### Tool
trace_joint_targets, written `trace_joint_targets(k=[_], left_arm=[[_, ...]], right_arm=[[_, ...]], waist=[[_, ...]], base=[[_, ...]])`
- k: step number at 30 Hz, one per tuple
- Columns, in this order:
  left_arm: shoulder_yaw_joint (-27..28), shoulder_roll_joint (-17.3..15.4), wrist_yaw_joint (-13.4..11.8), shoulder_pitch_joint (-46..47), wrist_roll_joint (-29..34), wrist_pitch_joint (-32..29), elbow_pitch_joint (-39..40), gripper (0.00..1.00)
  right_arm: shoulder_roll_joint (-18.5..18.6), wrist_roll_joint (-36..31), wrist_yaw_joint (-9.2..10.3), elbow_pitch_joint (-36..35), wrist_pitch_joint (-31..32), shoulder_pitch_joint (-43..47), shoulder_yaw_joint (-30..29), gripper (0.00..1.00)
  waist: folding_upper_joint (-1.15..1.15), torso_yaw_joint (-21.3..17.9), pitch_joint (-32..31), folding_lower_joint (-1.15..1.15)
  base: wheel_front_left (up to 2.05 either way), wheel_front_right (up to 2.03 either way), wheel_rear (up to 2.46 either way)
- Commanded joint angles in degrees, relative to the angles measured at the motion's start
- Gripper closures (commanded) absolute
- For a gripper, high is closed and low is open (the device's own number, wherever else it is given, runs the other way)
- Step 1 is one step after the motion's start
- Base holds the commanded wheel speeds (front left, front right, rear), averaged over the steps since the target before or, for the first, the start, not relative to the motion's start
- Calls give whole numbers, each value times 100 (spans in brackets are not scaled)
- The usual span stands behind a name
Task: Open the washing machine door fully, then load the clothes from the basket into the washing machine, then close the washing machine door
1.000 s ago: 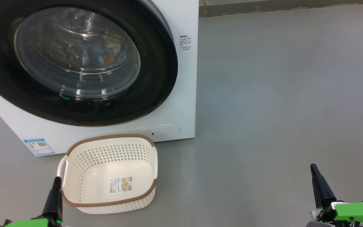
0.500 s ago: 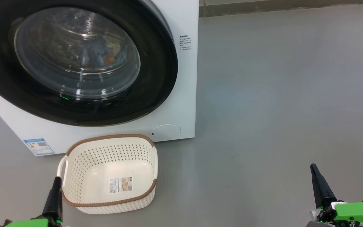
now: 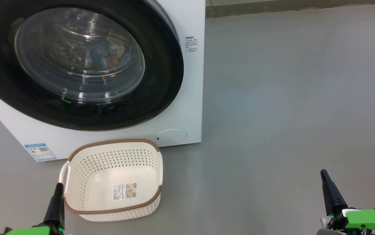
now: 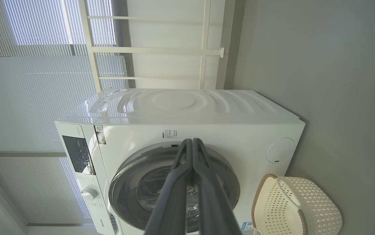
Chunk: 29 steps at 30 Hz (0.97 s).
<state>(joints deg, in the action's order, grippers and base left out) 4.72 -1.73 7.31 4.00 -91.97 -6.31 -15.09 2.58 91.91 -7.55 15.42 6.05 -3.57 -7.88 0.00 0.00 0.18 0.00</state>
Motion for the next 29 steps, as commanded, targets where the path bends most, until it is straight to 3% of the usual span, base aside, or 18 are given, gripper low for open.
trace_joint_targets(k=[1,29], left_arm=[[179,-115,18,218,-20,-17,105,100],[179,-115,18,218,-20,-17,106,100]], right_arm=[[30,27,6,-140,43,-261,137,100],[30,27,6,-140,43,-261,137,100]], waist=[[0,0,0,0],[0,0,0,0]], base=[[0,0,0],[0,0,0]])
